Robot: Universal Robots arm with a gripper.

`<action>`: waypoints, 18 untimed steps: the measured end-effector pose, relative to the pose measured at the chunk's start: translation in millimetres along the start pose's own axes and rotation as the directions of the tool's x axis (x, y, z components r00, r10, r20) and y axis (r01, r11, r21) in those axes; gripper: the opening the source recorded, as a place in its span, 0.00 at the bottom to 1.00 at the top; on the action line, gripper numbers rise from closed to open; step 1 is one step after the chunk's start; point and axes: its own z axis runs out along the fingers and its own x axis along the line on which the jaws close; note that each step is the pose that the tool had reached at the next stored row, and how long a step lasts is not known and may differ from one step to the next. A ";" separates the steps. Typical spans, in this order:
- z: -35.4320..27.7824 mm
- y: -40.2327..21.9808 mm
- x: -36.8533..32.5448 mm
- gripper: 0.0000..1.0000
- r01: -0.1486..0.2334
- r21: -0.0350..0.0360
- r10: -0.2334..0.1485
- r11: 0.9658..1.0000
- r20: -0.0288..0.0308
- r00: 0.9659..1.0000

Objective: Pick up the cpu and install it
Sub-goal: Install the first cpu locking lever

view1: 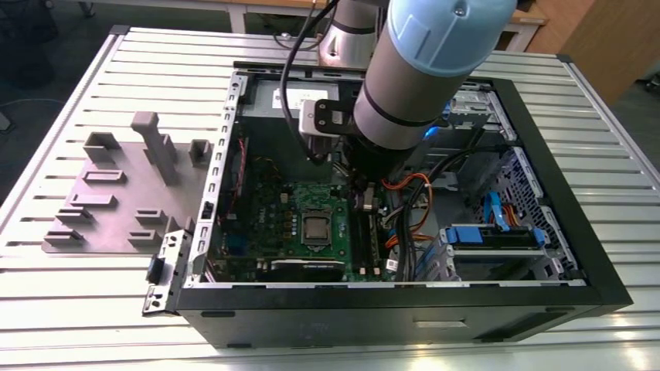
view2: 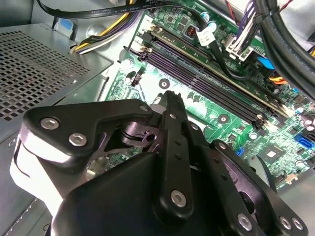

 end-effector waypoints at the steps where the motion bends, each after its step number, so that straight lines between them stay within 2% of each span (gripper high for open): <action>1: 0.0 -0.3 0.0 0.11 0.000 0.000 0.000 1.000 0.000 1.000; 15: -0.1 -4.1 -0.2 0.11 0.000 0.003 0.000 1.000 0.000 1.000; 18: -3.7 -3.8 -0.9 0.11 0.000 0.002 0.000 1.000 0.000 1.000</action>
